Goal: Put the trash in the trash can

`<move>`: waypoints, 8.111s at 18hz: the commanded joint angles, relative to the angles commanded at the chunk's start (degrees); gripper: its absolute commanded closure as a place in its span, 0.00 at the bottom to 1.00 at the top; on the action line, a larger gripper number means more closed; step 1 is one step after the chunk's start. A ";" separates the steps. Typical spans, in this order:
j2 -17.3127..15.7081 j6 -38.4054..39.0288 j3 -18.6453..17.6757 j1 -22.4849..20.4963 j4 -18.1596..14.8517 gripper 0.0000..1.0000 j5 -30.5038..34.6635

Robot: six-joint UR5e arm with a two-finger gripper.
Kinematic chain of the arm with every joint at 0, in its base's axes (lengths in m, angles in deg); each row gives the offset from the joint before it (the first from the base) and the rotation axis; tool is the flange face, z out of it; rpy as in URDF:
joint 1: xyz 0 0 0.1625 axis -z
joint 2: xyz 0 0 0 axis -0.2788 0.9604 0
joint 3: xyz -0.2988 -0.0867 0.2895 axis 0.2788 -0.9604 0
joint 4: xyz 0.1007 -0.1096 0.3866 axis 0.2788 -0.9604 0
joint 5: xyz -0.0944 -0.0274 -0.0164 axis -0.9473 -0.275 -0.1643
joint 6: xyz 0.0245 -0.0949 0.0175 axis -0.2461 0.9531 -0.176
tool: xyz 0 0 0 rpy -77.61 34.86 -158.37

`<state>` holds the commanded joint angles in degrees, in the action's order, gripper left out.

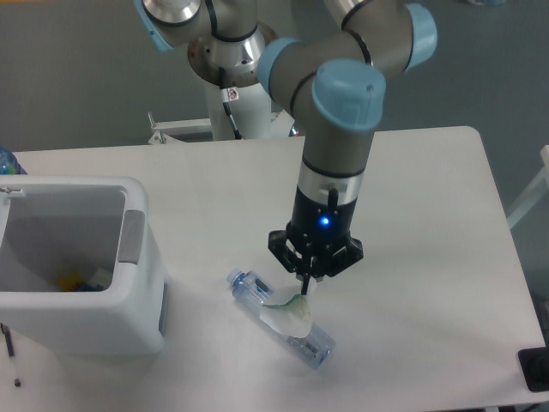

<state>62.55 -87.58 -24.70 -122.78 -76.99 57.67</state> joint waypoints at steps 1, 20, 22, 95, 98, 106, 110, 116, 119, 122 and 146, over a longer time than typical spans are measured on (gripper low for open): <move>-0.88 0.44 0.00 0.44 0.00 1.00 -1.14; -8.89 5.37 -1.76 8.97 0.09 1.00 -12.23; -8.80 5.20 -1.76 9.93 0.09 1.00 -12.23; 24.86 22.51 16.70 -1.23 -16.35 0.00 13.08; 26.18 23.12 16.70 0.35 -16.26 0.00 15.89; 27.68 26.82 15.56 2.99 -15.38 0.01 20.11; 28.64 29.88 15.73 3.08 -14.15 0.01 22.31; 29.61 32.17 14.95 3.70 -12.92 0.01 24.42; 30.31 32.53 14.41 4.84 -12.92 0.01 27.14; 30.75 33.67 14.06 5.63 -12.92 0.01 28.55; 28.12 33.85 14.50 6.07 -10.19 0.50 28.47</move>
<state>90.67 -53.74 -10.20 -116.70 -87.19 86.14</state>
